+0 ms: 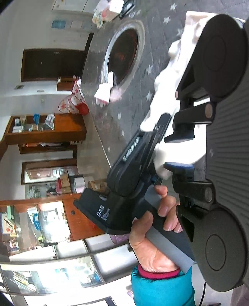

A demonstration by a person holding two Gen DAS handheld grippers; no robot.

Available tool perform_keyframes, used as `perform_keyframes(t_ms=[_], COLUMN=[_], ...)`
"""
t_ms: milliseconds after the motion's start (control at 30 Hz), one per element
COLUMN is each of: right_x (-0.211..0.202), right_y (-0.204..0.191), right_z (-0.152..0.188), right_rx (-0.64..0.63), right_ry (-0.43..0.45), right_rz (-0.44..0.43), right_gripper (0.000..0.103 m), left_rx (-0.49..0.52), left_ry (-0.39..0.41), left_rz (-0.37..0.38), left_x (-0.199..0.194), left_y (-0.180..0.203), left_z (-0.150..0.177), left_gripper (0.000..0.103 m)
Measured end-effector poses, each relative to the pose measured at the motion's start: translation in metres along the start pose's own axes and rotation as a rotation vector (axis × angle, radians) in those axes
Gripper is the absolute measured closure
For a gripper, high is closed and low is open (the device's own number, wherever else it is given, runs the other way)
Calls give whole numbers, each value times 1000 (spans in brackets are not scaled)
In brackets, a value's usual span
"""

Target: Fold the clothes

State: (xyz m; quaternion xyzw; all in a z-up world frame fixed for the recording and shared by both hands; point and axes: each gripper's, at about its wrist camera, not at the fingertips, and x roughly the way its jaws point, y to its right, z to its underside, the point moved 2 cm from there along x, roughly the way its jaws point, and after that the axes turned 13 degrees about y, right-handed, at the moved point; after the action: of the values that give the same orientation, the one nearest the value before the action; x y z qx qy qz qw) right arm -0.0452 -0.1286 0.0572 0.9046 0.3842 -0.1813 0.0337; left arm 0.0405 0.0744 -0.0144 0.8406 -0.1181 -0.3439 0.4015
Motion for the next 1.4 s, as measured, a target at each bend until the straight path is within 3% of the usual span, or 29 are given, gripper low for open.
perform_keyframes(t_ms=[100, 433, 533, 633, 900, 933, 967, 1067, 1233, 1400], right_x=[-12, -41, -42, -41, -33, -33, -32, -31, -40, -60], right_y=[19, 131, 159, 173, 185, 184, 183, 179, 167, 153], right_z=[2, 29, 42, 52, 68, 68, 68, 67, 58, 46], right_rx=[23, 196, 259, 303, 403, 404, 406, 421, 396, 366], right_ry=[8, -30, -33, -34, -12, -8, -6, 0, 39, 95], right_rz=[58, 412, 460, 470, 452, 447, 444, 429, 459, 474], right_gripper=[81, 75, 74, 69, 69, 70, 81, 92, 94, 94], left_rx=[10, 49, 57, 64, 86, 88, 91, 115, 157, 224], left_ry=[2, 10, 11, 12, 16, 17, 18, 21, 31, 48], left_rz=[-1, -16, -18, -22, -30, -30, -31, -38, -50, -12], left_x=[0, 0, 0, 0, 1, 1, 1, 1, -2, -9], left_y=[1, 5, 6, 7, 9, 9, 9, 12, 20, 38], left_z=[0, 2, 2, 2, 3, 3, 3, 4, 4, 7], left_gripper=[79, 79, 79, 79, 79, 79, 79, 79, 80, 83])
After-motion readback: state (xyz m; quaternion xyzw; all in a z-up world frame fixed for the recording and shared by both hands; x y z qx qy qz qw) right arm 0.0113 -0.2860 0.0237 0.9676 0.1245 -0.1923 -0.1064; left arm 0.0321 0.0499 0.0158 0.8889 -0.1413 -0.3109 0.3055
